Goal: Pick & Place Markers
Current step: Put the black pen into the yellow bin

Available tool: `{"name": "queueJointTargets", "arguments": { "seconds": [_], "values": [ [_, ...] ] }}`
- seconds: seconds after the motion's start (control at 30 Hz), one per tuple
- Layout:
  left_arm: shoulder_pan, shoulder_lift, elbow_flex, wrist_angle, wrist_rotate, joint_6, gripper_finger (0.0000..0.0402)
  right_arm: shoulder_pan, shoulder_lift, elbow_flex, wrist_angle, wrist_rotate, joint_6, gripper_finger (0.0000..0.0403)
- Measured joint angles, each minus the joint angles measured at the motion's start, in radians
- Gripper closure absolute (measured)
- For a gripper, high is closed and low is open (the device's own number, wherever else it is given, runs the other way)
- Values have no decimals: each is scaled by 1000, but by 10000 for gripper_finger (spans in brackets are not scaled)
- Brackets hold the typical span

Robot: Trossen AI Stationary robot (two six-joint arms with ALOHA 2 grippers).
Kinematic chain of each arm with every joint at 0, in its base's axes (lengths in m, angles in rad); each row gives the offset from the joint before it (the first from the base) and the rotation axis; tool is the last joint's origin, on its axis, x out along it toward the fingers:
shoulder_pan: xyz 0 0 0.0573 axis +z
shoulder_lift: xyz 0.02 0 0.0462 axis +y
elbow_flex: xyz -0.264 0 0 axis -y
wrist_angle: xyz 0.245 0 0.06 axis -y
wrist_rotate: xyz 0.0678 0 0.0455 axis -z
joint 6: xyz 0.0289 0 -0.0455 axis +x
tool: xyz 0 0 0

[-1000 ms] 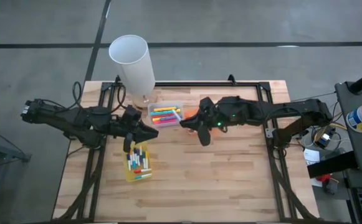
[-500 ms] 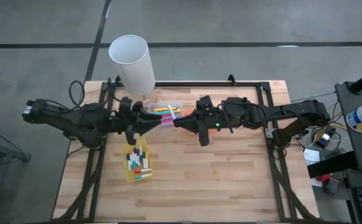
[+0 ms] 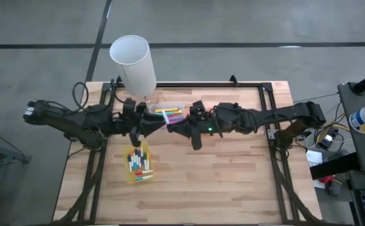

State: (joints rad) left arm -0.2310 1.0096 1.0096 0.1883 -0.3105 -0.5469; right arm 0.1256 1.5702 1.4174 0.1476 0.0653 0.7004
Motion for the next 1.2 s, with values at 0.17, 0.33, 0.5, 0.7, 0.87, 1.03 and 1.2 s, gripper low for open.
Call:
{"name": "queueJointTargets", "arguments": {
  "seconds": [0.17,0.33,0.5,0.7,0.87,1.03,1.2],
  "values": [
    [0,12,0,11,2,-4,278,1,10,0,5,-6,8,380],
    [1,11,0,20,8,-4,300,1,12,0,11,-13,19,380],
    [2,7,0,21,10,-4,370,1,12,0,25,-13,12,371],
    [1,-22,0,-68,68,10,376,3,12,0,-4,-33,49,295],
    [1,-84,0,-286,65,-36,378,7,11,0,-59,-43,-3,250],
    [0,-124,0,-563,3,-122,378,7,9,0,-68,-39,-21,239],
    [-2,-113,0,-920,143,-361,378,7,9,0,-70,-39,-48,238]
  ]
}}
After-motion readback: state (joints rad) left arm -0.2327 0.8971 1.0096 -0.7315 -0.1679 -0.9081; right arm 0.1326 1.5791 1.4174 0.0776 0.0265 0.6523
